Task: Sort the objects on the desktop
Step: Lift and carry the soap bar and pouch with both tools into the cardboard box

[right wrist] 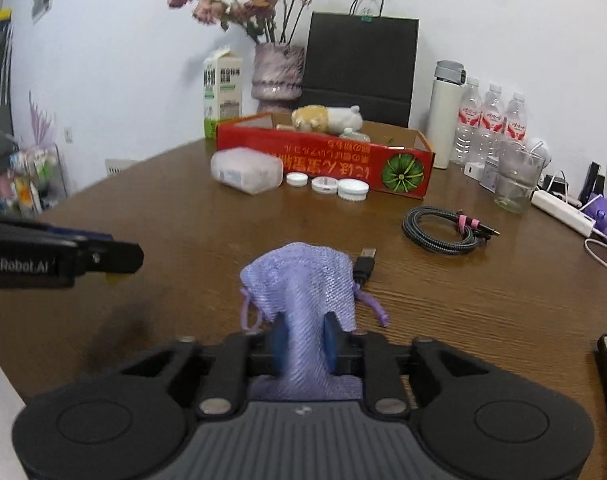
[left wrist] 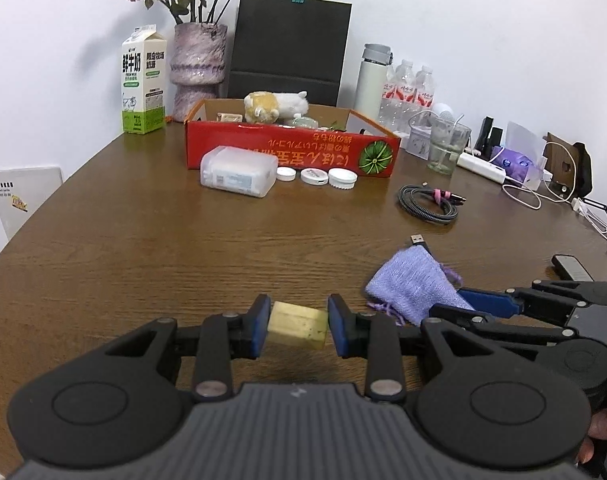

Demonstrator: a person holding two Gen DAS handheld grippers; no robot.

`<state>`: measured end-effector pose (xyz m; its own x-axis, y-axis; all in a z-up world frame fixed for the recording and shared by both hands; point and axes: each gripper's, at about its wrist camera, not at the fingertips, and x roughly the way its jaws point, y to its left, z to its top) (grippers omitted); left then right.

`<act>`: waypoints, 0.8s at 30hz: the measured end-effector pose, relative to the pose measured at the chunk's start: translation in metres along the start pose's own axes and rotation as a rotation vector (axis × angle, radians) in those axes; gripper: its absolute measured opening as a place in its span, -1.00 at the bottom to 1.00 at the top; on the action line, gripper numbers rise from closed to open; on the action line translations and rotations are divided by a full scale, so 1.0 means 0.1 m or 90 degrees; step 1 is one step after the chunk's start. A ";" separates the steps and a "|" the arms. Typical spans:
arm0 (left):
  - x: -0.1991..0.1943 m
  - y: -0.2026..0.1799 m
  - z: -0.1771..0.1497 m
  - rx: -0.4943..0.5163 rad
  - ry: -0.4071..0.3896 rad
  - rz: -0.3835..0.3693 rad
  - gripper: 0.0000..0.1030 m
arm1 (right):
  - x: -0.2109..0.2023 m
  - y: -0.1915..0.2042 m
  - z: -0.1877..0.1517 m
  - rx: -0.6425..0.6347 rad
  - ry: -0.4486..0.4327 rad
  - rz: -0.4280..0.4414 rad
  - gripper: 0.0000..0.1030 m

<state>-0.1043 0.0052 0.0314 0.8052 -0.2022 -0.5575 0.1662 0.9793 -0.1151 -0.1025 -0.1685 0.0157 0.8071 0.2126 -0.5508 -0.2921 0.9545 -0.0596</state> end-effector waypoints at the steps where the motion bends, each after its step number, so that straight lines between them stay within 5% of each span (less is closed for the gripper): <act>1: 0.01 0.01 0.00 0.000 0.002 0.000 -0.37 | -0.01 0.02 0.00 -0.005 -0.005 0.003 -0.52; 5: 0.05 0.01 -0.01 0.000 0.009 -0.001 -0.37 | 0.01 0.06 0.08 -0.023 -0.024 -0.006 -0.17; 8: 0.07 0.01 -0.02 0.001 0.014 -0.004 -0.37 | 0.18 0.06 0.12 -0.029 -0.007 -0.003 -0.19; 14: 0.08 0.05 -0.03 -0.003 0.016 0.003 -0.37 | 0.36 0.11 0.15 -0.026 0.012 0.022 -0.99; 17: 0.06 0.07 -0.01 -0.006 0.013 0.007 -0.37 | 0.27 0.18 0.15 -0.050 0.007 0.026 -1.00; 24: 0.06 0.05 -0.02 -0.003 0.013 0.003 -0.37 | -0.20 0.03 0.27 0.003 -0.111 0.012 -0.93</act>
<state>-0.0997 0.0089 0.0256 0.7940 -0.1979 -0.5748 0.1604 0.9802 -0.1159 -0.1056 -0.1645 0.0486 0.8784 0.2627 -0.3994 -0.3054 0.9511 -0.0460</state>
